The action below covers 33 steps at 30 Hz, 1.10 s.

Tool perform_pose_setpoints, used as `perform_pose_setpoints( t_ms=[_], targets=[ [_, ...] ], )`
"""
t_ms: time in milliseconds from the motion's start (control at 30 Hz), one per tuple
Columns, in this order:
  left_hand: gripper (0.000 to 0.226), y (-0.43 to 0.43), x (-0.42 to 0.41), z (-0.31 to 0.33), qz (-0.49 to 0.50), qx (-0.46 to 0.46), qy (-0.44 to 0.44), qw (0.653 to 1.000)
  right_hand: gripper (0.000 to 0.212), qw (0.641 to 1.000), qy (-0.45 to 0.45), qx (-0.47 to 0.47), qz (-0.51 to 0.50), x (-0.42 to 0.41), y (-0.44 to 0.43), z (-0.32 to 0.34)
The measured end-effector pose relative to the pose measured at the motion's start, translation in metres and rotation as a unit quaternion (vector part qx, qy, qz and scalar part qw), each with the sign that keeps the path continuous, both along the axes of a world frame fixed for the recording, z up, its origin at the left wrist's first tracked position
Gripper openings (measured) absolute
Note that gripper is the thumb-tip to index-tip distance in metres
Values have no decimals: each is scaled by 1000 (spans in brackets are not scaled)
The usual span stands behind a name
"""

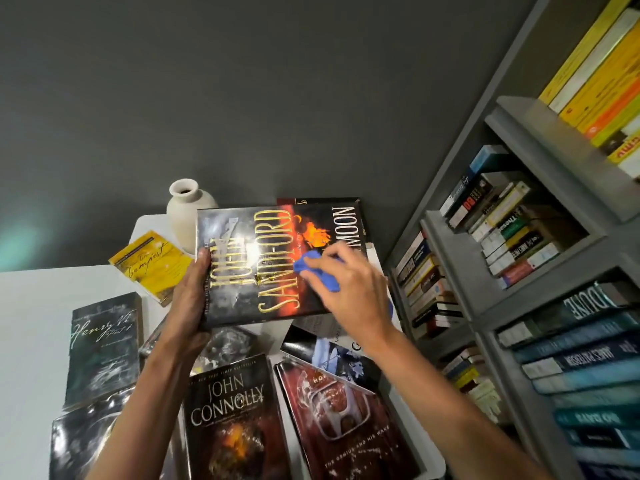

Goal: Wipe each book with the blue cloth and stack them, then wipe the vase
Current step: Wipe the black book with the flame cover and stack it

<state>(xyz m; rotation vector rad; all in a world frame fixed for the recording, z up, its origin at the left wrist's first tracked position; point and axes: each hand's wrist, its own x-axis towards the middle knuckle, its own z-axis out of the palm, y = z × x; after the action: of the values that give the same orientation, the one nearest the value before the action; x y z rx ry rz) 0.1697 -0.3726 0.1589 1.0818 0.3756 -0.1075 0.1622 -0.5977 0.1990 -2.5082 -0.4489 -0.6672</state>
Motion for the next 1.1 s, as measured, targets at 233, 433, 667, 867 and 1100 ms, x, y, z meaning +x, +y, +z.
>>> perform_pose_setpoints(
  t_ms=[233, 433, 667, 867, 1100],
  targets=[
    [64, -1, -3, -12, 15, -18, 6, 1000, 27, 999, -3, 24, -45, -8, -41, -12],
    [57, -15, 5, -3, 51, -16, -20, 998, 20, 1000, -6, 23, 0, -18, 9, -10],
    [86, -17, 2, 0, 62, -32, -13, 998, 22, 998, -26, 31, -42, -10, -32, -9],
    [83, -21, 5, 2, 53, -19, -34, 998, 21, 998, -20, 41, -38, -7, 21, -1],
    [64, -23, -2, 1, 57, 7, -40, 998, 19, 999, -19, 17, -41, 5, -2, 1]
  ],
)
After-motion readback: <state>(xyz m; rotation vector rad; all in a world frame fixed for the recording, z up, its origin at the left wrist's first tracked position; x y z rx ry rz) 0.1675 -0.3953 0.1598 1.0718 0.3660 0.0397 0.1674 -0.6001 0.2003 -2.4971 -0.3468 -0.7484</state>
